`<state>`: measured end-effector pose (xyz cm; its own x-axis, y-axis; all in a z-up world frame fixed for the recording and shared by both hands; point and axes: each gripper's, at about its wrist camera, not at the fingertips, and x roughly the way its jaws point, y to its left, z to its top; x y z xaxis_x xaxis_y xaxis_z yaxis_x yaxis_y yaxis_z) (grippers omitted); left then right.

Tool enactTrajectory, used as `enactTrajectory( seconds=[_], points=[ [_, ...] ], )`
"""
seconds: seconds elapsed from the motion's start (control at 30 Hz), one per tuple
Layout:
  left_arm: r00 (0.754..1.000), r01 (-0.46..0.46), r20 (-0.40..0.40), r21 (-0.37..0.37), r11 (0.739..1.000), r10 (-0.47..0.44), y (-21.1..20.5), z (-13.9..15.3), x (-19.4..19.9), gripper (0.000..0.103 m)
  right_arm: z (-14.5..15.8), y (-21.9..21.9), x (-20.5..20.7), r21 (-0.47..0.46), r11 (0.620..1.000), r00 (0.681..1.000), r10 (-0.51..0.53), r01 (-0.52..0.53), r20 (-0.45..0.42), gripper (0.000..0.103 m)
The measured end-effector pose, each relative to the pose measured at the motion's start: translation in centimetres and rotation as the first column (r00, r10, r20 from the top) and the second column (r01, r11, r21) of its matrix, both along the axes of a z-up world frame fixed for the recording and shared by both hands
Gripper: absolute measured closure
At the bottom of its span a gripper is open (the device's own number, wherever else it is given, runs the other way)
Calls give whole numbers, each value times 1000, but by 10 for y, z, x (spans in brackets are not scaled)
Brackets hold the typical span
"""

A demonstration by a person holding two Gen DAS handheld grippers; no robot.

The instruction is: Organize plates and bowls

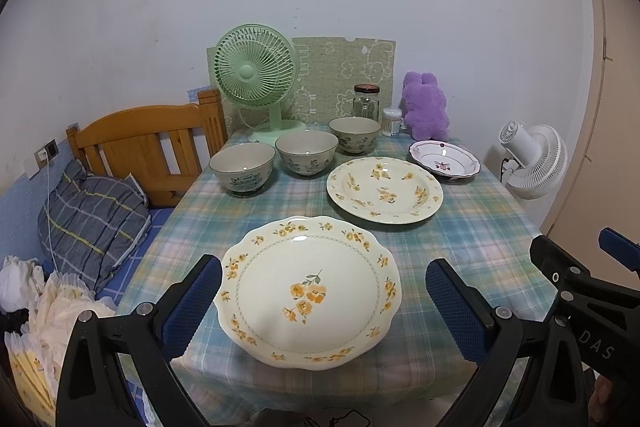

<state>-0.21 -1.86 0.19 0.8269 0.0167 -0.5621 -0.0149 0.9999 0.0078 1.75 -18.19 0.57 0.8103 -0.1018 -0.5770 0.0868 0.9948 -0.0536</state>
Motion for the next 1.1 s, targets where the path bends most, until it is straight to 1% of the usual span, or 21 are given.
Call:
enactTrajectory(
  seconds=[0.37,0.7,0.8,0.93,1.1],
  points=[
    [1000,-16,-15,3,1000,16,10,2,5,1,2,5,-3,-3,1000,1000,6,-6,-15,6],
    [997,-35,-62,11,999,36,32,0,36,2,3,24,31,14,1000,998,8,-8,-59,6],
    [996,-41,-85,8,999,42,41,-2,50,2,1,31,44,23,1000,997,6,-4,-80,6],
    [990,-57,-125,7,998,58,55,-8,67,5,-1,46,59,1,1000,995,16,-16,-94,6],
    [983,-70,-171,20,997,72,70,-18,84,6,-9,64,82,6,999,991,33,-32,-128,6]
  ],
)
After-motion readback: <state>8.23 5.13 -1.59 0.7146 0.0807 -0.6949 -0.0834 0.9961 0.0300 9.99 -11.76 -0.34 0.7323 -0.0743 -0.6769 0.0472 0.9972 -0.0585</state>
